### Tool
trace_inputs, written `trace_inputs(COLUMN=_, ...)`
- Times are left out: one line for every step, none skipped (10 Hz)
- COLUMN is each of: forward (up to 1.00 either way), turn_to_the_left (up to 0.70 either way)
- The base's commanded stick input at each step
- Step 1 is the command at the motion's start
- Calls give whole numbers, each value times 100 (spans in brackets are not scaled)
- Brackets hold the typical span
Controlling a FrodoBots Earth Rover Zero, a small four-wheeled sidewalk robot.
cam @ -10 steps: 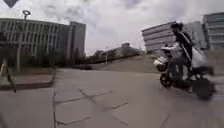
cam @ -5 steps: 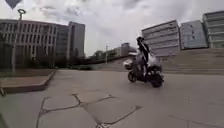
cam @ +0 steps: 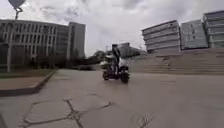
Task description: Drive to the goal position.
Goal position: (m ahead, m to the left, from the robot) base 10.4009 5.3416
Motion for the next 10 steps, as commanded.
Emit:
trace_inputs(forward=70, turn_to_the_left=1)
trace_inputs(forward=70, turn_to_the_left=1)
trace_inputs(forward=70, turn_to_the_left=1)
trace_inputs(forward=70, turn_to_the_left=1)
trace_inputs(forward=70, turn_to_the_left=1)
trace_inputs(forward=70, turn_to_the_left=2)
trace_inputs(forward=70, turn_to_the_left=1)
trace_inputs(forward=70, turn_to_the_left=1)
trace_inputs(forward=70, turn_to_the_left=1)
trace_inputs(forward=70, turn_to_the_left=1)
